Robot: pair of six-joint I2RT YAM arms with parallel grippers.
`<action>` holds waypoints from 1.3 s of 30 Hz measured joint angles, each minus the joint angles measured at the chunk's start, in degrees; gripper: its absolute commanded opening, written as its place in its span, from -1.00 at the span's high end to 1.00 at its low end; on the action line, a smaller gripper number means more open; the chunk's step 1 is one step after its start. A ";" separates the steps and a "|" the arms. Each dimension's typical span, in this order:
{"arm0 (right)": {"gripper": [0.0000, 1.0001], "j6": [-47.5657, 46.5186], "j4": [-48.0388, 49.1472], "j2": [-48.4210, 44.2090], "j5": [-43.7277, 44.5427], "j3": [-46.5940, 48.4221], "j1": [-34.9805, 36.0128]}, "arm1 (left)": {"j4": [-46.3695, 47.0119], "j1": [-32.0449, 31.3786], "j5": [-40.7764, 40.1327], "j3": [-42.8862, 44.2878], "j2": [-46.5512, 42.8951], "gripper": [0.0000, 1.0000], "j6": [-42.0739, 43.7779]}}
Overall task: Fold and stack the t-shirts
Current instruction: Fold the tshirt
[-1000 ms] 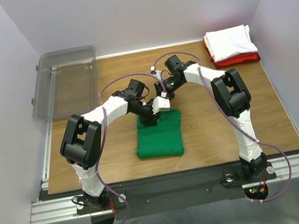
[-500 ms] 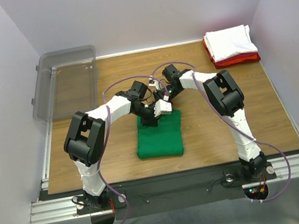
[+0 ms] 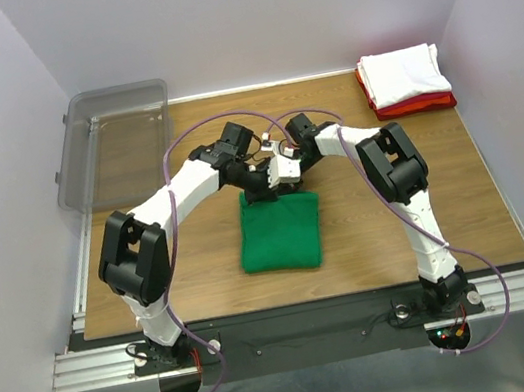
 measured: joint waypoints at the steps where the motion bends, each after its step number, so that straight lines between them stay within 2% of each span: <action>1: 0.72 0.00 0.04 0.00 -0.09 -0.07 0.02 | 0.07 0.00 -0.04 0.39 -0.37 1.00 0.04; 16: 0.71 -0.02 0.28 0.00 -0.98 -0.09 0.02 | 1.31 2.49 -2.47 3.72 5.25 1.00 1.31; 28: 0.67 1.09 -0.09 -0.07 0.96 5.42 -0.98 | 1.49 2.21 -2.25 1.42 3.45 1.00 3.56; 39: 0.75 0.61 0.24 2.16 1.60 5.55 -2.49 | 1.36 1.99 -2.32 1.40 1.55 1.00 3.93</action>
